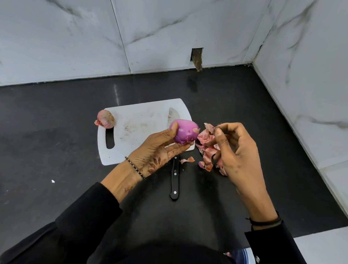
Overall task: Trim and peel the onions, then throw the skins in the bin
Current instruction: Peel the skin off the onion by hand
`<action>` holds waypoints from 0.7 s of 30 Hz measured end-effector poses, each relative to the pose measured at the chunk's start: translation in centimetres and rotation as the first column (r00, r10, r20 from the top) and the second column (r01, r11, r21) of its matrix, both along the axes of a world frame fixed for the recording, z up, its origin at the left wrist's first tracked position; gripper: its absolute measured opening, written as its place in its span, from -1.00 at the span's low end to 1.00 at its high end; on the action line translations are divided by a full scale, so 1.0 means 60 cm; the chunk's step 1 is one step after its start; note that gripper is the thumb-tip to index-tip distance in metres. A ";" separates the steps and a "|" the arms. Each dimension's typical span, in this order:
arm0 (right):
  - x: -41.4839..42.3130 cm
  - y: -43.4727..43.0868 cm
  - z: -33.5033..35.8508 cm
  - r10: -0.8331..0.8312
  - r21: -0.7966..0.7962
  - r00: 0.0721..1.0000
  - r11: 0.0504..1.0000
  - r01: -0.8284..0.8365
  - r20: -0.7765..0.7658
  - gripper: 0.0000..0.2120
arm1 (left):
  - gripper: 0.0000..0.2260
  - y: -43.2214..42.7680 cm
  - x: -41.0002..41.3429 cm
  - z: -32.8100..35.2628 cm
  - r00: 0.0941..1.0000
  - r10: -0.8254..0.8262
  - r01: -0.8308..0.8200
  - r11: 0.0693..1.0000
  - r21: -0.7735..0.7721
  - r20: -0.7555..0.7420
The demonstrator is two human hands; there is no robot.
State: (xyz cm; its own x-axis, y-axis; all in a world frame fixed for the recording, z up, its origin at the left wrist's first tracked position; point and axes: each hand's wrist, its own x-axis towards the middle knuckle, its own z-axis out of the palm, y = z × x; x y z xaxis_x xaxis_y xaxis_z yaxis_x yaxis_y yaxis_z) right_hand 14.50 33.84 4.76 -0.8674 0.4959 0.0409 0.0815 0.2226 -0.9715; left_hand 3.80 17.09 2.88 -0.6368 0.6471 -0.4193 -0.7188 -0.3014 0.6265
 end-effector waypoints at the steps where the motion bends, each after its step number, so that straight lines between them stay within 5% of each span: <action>1: 0.000 0.001 -0.001 -0.017 0.016 1.000 1.000 0.017 -0.001 -0.93 | -0.35 0.002 0.001 0.000 1.000 0.004 -0.004 1.000 0.008 0.017; 6: 0.005 -0.002 -0.001 -0.026 0.215 1.000 0.976 0.028 -0.012 -0.88 | -0.47 0.007 0.013 0.003 0.999 -0.037 0.037 0.999 0.017 -0.004; 9: 0.006 -0.005 0.006 0.061 0.286 0.997 0.957 -0.042 -0.057 -0.86 | -0.41 0.010 0.021 0.009 0.999 -0.034 0.033 0.999 -0.040 -0.026; 13: 0.001 -0.002 0.009 0.205 0.400 0.975 0.903 -0.154 -0.087 -0.74 | -0.60 0.014 0.023 0.020 0.995 -0.029 0.014 0.988 -0.152 -0.100; 15: -0.001 0.000 0.011 0.221 0.405 0.971 0.899 -0.167 -0.092 -0.74 | -0.46 0.016 0.022 0.023 0.993 -0.035 0.012 0.981 -0.191 -0.117; 18: -0.003 -0.001 0.011 0.228 0.404 0.967 0.900 -0.164 -0.114 -0.81 | -0.63 0.015 0.018 0.026 0.984 -0.048 0.009 0.975 -0.220 -0.172; 21: -0.004 -0.002 0.010 0.252 0.441 0.962 0.879 -0.182 -0.104 -0.87 | -0.58 0.015 0.016 0.027 0.983 -0.071 0.026 0.968 -0.251 -0.170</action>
State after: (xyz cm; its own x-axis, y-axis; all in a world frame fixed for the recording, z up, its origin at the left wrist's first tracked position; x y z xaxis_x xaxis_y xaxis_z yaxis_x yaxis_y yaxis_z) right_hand 14.28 33.74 5.39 -0.9167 0.2009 0.3453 -0.1590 0.6096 -0.7766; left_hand 4.75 17.96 4.49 -0.6851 0.5698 -0.4538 -0.6004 -0.0890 0.7947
